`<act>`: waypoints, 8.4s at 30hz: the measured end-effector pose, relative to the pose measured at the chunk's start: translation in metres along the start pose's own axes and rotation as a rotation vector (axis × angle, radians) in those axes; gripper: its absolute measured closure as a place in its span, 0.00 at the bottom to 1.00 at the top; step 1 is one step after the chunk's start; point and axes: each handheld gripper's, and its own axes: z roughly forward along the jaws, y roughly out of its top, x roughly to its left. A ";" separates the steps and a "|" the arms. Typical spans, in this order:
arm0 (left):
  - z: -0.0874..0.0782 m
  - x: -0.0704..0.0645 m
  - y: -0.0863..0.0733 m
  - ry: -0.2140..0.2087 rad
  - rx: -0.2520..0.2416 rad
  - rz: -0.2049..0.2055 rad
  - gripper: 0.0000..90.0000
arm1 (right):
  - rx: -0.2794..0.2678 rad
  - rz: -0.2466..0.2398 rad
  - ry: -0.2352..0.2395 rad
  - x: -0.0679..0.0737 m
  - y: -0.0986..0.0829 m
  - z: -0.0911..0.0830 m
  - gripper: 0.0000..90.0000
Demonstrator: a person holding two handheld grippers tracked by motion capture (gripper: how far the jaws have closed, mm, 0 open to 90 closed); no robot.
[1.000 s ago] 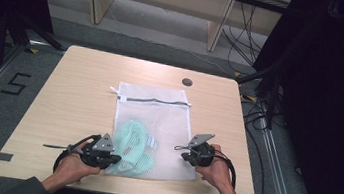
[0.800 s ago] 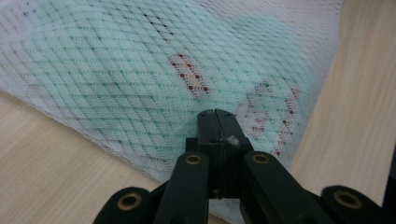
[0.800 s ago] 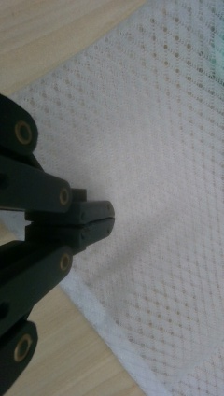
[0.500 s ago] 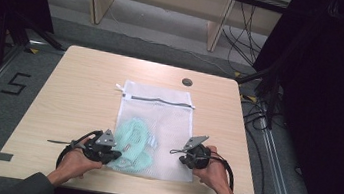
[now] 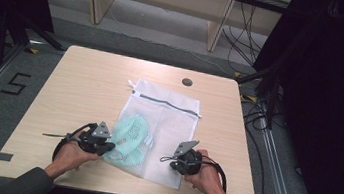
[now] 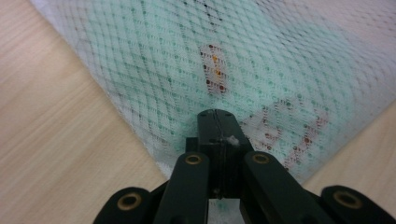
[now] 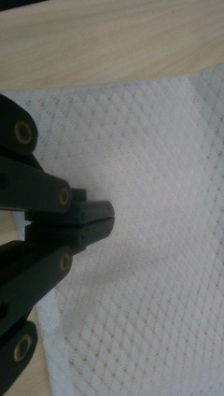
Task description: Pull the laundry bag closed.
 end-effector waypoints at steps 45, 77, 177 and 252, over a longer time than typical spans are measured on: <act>0.001 0.044 0.037 0.093 -0.117 -0.002 1.00 | -0.113 -0.047 0.015 0.000 0.056 0.007 1.00; 0.005 0.057 0.007 0.091 0.096 -0.007 1.00 | -0.026 -0.069 0.065 0.010 0.041 0.024 1.00; 0.007 -0.049 0.032 -0.230 -0.014 0.128 0.60 | -0.081 0.048 0.005 0.021 -0.007 -0.022 0.96; 0.062 -0.126 0.054 -0.225 -0.109 0.433 0.99 | -0.064 0.119 0.111 0.001 0.003 -0.012 0.96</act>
